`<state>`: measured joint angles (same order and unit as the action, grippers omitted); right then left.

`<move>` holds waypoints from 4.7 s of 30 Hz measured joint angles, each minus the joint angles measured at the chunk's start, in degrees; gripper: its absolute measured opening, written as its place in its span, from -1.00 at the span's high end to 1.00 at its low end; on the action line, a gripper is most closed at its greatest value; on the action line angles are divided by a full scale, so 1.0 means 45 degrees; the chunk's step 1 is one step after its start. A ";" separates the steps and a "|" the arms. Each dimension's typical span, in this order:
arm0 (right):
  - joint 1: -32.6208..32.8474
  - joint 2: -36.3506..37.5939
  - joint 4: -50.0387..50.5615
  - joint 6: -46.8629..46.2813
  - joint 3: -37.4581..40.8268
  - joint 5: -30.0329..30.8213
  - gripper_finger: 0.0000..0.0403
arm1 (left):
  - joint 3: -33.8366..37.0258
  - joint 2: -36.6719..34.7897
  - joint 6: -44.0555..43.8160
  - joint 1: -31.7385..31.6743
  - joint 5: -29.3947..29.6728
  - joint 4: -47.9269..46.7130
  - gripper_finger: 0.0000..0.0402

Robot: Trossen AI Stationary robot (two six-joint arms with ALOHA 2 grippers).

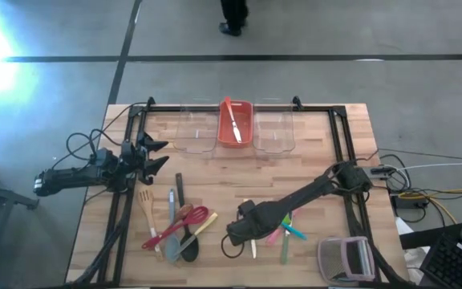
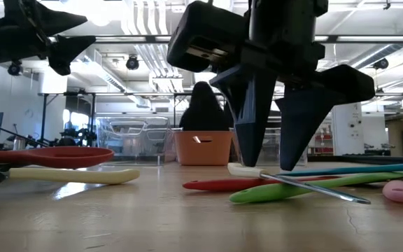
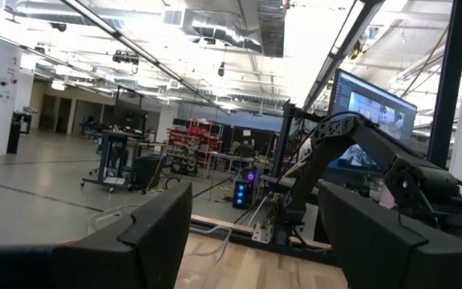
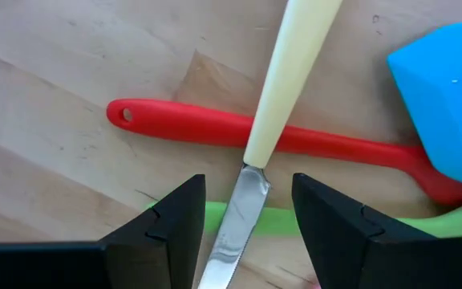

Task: Pick & Place Kitchen Items
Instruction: Put the right yellow table knife into the orange bin

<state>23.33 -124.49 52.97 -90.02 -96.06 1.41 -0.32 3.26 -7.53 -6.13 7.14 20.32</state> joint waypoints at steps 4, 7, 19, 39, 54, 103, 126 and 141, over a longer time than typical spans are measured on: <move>-0.0036 0.0000 0.0007 -0.0040 0.0167 0.0009 0.16 | 0.0000 -0.0002 0.0001 0.0004 0.0000 0.0000 -0.36; -0.0034 -0.0035 -0.0061 -0.0311 0.0370 -0.0037 0.21 | 0.0000 0.0003 0.0005 0.0000 0.0000 0.0000 -0.36; -0.0109 -0.0164 -0.0885 -0.0453 0.0858 -0.0136 0.35 | 0.0000 0.0000 0.0007 0.0005 0.0000 -0.0007 -0.36; -0.0189 -0.0503 -0.0737 0.0244 0.0925 -0.1055 0.78 | 0.0002 0.0003 0.0010 0.0005 0.0000 -0.0010 -0.36; -0.0185 -0.0160 -0.0535 0.0476 0.0934 -0.1050 0.78 | 0.0001 -0.0001 0.0010 0.0004 0.0004 -0.0006 -0.36; -0.4029 0.3554 0.1441 0.5661 0.0084 0.2785 0.79 | 0.0000 -0.0002 0.0007 0.0000 0.0005 -0.0007 -0.36; -0.9630 0.4036 -0.3583 1.0460 0.0084 0.1272 0.79 | 0.0003 0.0003 0.0072 0.0002 0.0000 -0.0010 -0.36; -1.1051 0.3580 -0.4797 1.1103 0.0109 0.1050 0.79 | 0.0000 0.0003 0.0778 0.0000 0.0117 0.0143 -0.36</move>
<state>-26.40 -108.37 31.39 -40.05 -95.57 6.14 -0.32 3.27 -4.03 -6.13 7.66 20.96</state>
